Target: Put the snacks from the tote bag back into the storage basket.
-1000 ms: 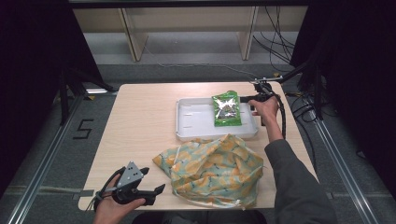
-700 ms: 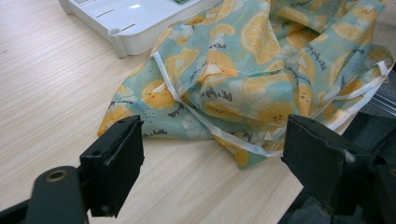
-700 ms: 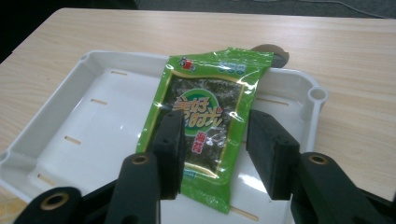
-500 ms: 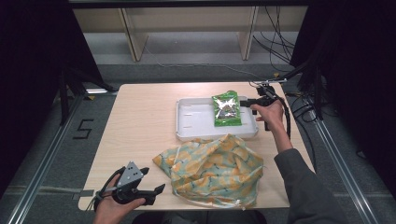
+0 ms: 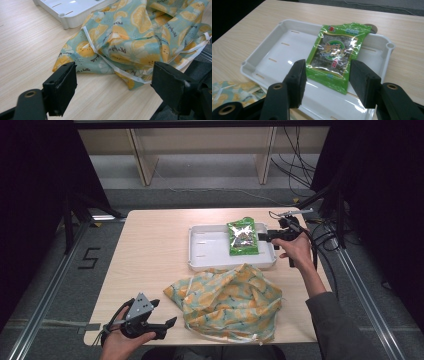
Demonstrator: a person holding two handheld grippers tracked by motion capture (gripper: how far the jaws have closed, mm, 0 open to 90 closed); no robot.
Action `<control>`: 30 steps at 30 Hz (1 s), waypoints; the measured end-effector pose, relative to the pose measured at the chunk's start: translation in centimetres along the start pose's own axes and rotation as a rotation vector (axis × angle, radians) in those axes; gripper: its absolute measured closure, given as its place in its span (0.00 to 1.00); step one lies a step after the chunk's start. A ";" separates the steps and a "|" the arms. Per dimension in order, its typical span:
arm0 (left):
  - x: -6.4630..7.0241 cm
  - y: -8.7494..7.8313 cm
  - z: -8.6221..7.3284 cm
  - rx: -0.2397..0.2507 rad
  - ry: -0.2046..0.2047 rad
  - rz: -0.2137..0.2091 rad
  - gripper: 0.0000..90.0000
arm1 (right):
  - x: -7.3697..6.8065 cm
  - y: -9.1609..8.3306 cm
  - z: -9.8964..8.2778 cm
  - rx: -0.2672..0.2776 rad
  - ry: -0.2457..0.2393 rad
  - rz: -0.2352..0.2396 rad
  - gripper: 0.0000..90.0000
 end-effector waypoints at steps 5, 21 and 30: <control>0.1 0.1 0.1 0.020 -0.019 0.001 0.22 | -1.1 -0.5 -0.8 -0.003 -0.024 0.024 0.53; 0.0 -0.1 0.1 0.013 0.000 0.005 0.22 | -3.3 -1.7 -3.1 -0.019 -0.075 0.057 0.50; 0.0 -0.1 0.1 0.017 -0.006 0.012 0.23 | -4.1 -2.7 -4.4 -0.041 -0.090 0.068 0.48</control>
Point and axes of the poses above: each handheld gripper's, and its own axes: y roughly forward along the jaws, z roughly out of its top, x roughly to its right, the point moved 9 cm from there along y, roughly forward along the jaws, and after that the axes turned 14 degrees about y, right-handed, at the moved point
